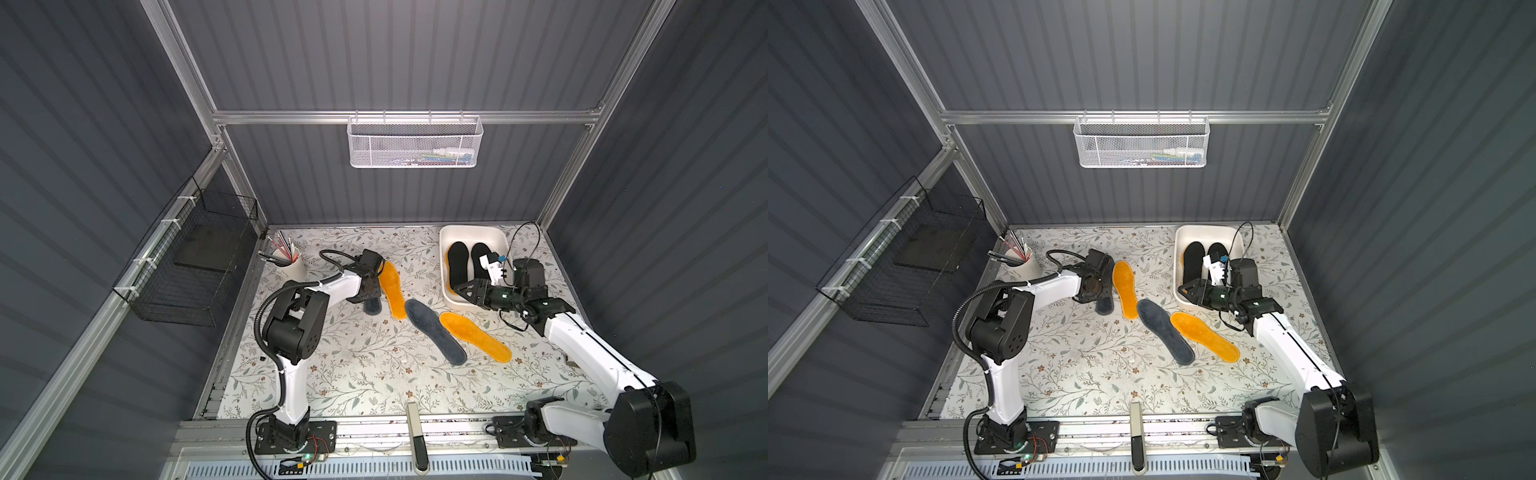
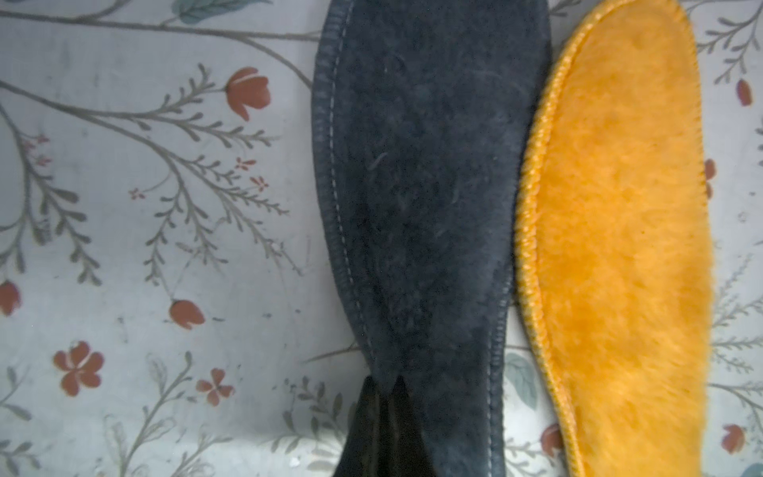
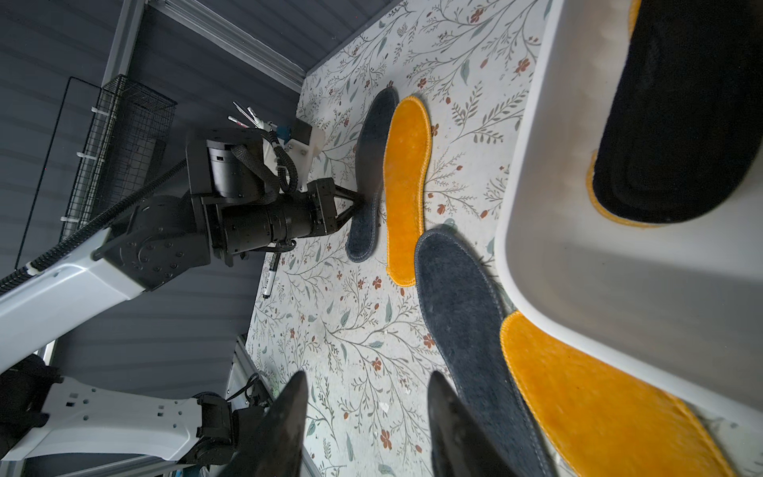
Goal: Put the insoles into the storage box
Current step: Pick up the insole from the center of the board.
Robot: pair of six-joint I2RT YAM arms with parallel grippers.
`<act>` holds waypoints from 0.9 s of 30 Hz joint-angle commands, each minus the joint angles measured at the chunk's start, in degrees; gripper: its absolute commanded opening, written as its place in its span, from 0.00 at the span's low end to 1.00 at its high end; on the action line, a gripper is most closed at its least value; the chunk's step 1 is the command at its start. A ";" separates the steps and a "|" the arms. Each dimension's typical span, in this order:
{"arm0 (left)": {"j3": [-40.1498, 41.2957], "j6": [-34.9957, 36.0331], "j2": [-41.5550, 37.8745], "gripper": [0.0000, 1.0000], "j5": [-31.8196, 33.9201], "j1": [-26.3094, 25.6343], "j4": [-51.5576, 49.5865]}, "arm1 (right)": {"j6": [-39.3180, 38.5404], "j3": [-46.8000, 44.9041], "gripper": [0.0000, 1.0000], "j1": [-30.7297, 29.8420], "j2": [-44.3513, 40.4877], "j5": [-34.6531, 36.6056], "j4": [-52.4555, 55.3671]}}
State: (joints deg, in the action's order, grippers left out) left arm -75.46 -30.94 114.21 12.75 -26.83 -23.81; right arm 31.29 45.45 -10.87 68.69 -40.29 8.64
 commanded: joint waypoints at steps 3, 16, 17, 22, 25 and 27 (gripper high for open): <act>0.55 2.28 -1.21 0.00 6.06 1.25 -15.35 | -1.10 2.66 0.48 -0.10 -0.72 0.48 2.75; -11.91 4.46 -6.79 0.00 15.83 1.18 -25.04 | -2.51 4.97 0.48 -0.11 0.39 0.50 4.41; -11.59 4.24 -7.42 0.00 15.21 1.17 -24.27 | -2.54 5.07 0.48 -0.10 0.51 0.26 4.37; 2.40 3.40 -16.27 0.00 -7.14 1.06 1.38 | -2.35 6.30 0.48 -0.11 1.40 -1.95 3.85; 9.74 -0.39 -20.20 0.00 -13.70 -0.78 17.44 | -1.48 7.34 0.48 -0.11 1.95 -2.76 2.92; 10.85 0.62 -21.59 0.00 -13.04 -2.97 21.31 | -0.49 7.76 0.48 -0.11 2.33 -3.50 1.67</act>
State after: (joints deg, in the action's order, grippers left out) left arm -65.87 -29.17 94.56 7.07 -27.59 -18.22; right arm 29.82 51.42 -10.87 70.30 -41.85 11.81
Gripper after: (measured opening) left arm 0.056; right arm 0.484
